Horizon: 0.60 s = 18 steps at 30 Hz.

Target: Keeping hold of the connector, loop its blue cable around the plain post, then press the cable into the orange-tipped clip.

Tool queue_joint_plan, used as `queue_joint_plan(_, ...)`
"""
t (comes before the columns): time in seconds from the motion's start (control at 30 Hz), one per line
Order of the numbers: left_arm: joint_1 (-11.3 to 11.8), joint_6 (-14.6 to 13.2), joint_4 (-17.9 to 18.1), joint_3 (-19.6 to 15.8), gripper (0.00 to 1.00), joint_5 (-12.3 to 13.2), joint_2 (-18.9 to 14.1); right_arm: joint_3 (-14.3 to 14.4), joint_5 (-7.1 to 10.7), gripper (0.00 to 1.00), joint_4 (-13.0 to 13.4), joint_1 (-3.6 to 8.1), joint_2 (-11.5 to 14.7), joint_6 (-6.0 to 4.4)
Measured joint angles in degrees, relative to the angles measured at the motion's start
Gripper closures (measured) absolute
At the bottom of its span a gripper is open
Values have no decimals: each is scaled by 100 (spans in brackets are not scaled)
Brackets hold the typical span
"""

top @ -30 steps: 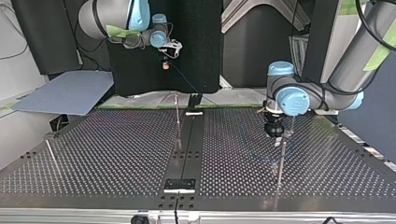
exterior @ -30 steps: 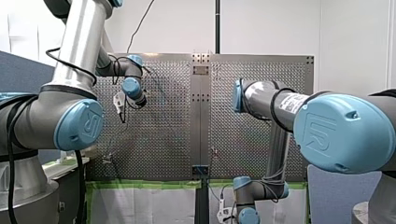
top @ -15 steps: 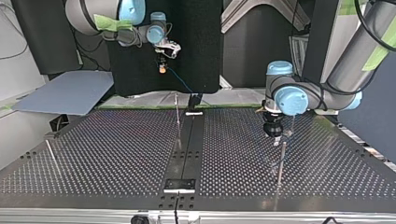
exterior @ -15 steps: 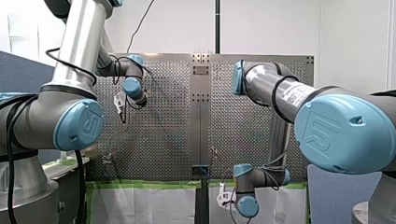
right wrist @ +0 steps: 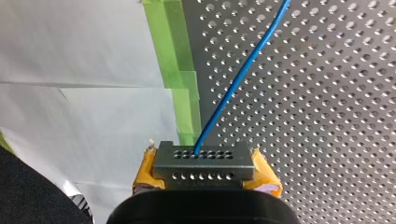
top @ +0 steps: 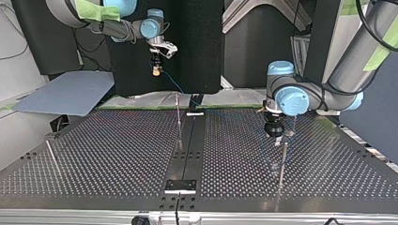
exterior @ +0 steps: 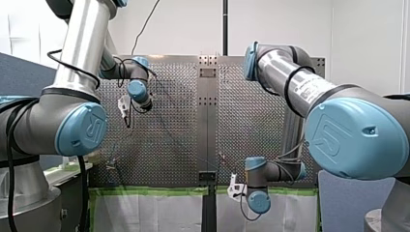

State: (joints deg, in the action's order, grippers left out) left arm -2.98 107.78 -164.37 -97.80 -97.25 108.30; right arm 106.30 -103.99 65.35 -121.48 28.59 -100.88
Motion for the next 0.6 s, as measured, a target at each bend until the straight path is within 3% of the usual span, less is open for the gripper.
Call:
queue_joint_plan(0.1,-15,-2,-27,0,0,-12,-1,155,0,100,-37,-16,156,59)
queue_joint_plan(0.2,-18,0,-54,0,0,-23,-3,314,-2,100,-119,-52,314,183)
queue_joint_plan(0.47,-20,-50,-86,0,0,-68,-5,786,42,100,-125,-108,787,633)
queue_joint_plan(0.6,-7,-62,-104,0,0,-70,-6,955,78,100,-71,-102,988,699)
